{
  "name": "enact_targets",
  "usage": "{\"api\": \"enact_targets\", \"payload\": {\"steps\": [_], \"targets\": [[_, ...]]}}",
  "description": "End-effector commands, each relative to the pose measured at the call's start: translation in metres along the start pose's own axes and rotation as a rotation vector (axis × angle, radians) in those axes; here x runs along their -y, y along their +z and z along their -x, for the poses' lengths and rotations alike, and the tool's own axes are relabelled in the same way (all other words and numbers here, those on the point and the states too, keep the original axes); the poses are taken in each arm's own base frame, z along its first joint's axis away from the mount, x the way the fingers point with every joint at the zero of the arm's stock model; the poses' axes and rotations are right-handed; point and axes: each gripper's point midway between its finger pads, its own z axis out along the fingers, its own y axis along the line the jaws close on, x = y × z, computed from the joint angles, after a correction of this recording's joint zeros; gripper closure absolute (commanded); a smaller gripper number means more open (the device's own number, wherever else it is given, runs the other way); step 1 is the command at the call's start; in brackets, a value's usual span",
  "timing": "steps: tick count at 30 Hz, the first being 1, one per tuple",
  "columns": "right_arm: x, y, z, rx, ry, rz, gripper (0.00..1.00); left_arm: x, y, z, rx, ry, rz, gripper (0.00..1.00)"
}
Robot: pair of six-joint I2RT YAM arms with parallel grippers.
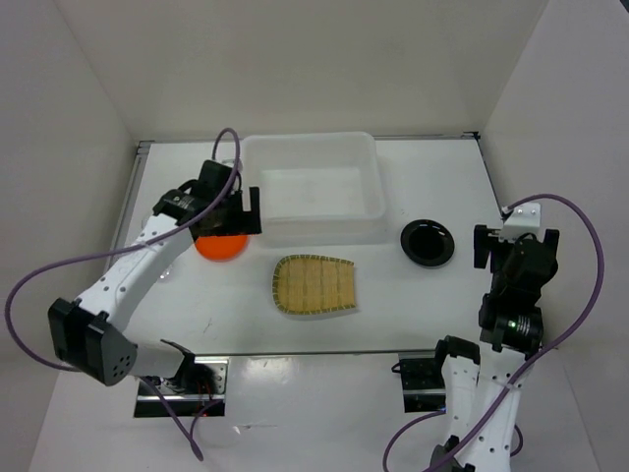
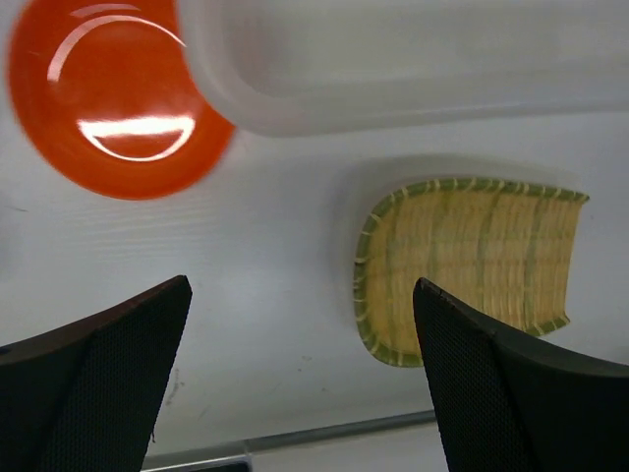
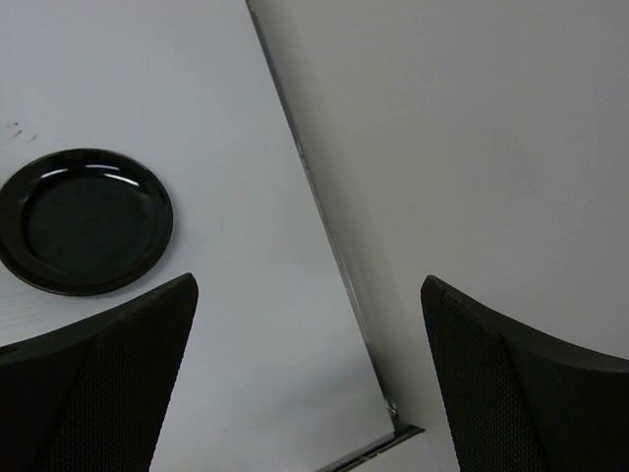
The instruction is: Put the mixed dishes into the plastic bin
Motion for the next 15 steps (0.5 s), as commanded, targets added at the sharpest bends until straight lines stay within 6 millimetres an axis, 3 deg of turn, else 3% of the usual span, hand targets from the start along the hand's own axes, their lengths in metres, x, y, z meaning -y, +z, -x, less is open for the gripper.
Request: {"api": "enact_targets", "payload": {"steps": [1,3,4,8,10,15], "targets": [[0.001,-0.019,0.029,0.135,-0.006,0.020,0.02,0.044,0.024,-0.063,-0.263,-0.023,-0.142,0.00],[-0.003,-0.029,0.033,0.189,-0.019,0.045,0.02,0.054,0.031,-0.074,-0.284,-0.057,-0.185,0.00],[-0.004,-0.032,0.035,0.205,-0.019,0.053,0.02,0.058,0.035,-0.095,-0.349,-0.072,-0.229,0.00],[-0.008,-0.030,0.038,0.213,-0.034,0.079,0.02,0.068,0.048,-0.119,-0.389,-0.108,-0.319,0.00],[-0.011,-0.021,0.034,0.179,-0.037,0.092,0.02,0.070,0.051,-0.117,-0.374,-0.106,-0.328,0.00],[-0.007,-0.022,0.042,0.195,-0.035,0.082,0.02,0.068,0.065,-0.128,-0.378,-0.097,-0.339,0.00]]}}
